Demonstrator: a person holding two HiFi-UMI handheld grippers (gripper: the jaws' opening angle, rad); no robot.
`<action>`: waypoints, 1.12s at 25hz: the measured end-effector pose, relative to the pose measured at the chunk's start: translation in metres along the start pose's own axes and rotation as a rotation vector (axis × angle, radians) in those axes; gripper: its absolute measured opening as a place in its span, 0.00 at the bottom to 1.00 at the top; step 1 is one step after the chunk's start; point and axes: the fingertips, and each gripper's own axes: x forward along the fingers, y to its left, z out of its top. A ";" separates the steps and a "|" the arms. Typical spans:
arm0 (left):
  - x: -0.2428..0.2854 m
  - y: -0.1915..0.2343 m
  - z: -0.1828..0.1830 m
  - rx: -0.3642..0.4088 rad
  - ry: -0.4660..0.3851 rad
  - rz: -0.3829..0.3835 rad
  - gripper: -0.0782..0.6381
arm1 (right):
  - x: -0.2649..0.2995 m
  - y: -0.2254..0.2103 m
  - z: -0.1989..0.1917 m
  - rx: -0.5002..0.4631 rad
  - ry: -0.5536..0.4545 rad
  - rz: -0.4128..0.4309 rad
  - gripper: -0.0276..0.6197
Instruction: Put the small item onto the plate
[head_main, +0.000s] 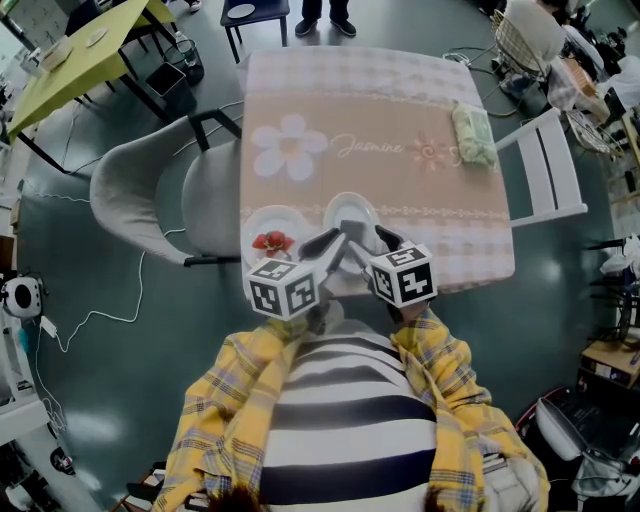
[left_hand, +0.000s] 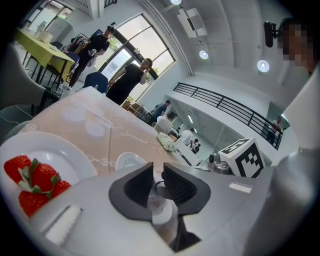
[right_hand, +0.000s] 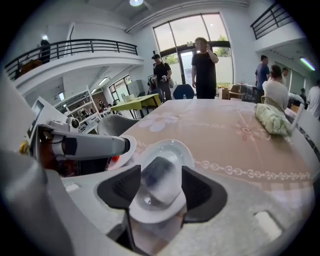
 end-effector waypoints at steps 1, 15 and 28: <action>0.000 0.000 0.000 0.000 0.000 -0.002 0.18 | -0.001 0.000 -0.001 -0.004 0.003 -0.003 0.42; -0.008 -0.006 -0.002 0.012 -0.010 -0.008 0.18 | -0.016 0.006 0.004 0.022 -0.072 -0.013 0.24; -0.030 -0.012 -0.016 0.018 -0.007 -0.019 0.16 | -0.033 0.025 -0.012 0.045 -0.110 -0.034 0.04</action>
